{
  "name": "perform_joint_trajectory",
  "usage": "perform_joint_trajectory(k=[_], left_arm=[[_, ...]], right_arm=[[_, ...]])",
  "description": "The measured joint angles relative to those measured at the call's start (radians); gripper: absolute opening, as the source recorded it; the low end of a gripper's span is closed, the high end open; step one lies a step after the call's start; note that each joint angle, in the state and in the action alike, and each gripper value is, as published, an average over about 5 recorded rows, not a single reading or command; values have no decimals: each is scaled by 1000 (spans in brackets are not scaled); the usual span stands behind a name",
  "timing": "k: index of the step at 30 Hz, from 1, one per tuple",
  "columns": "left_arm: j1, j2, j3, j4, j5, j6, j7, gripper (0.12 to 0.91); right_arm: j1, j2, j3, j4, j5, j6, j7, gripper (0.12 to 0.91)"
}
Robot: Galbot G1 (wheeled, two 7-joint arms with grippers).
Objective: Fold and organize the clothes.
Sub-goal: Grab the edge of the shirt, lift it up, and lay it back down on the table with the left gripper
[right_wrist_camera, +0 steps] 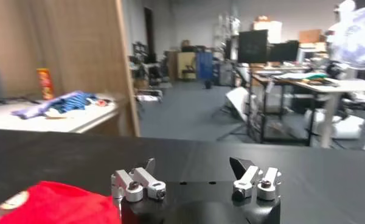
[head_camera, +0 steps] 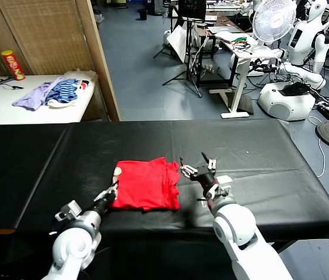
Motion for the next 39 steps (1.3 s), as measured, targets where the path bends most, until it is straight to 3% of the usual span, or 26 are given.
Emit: perform_joint_trajectory(k=[3,6,15,22,25,29,35,39], left_arm=[[4,12,14,-9,148,-5,38,151],[-2,30,21,-11,337,-8,54,147],[-10,136,-11,6,808,-19,47,147],[22,291,-96,-23,1036,-26,33,147],[34,333,-114,-69,1037,-1,28,147],[36,334,-89,-157,945,42,10,147],[7,258,63,-223,668,76,-48,147],[-22,172,178,-213,557,50,-62,147]], right_arm=[[-30,2,31,23,-34,-39,16,798],[-61,-2,58,42,-54,-59,18,798],[-110,-1,96,69,-69,-77,22,798],[-115,5,100,71,-69,-80,22,798],[-118,10,99,71,-71,-80,22,798],[-130,13,101,70,-78,-81,21,798],[-145,4,114,68,-78,-74,7,798],[-148,-6,110,58,-72,-54,-24,798]])
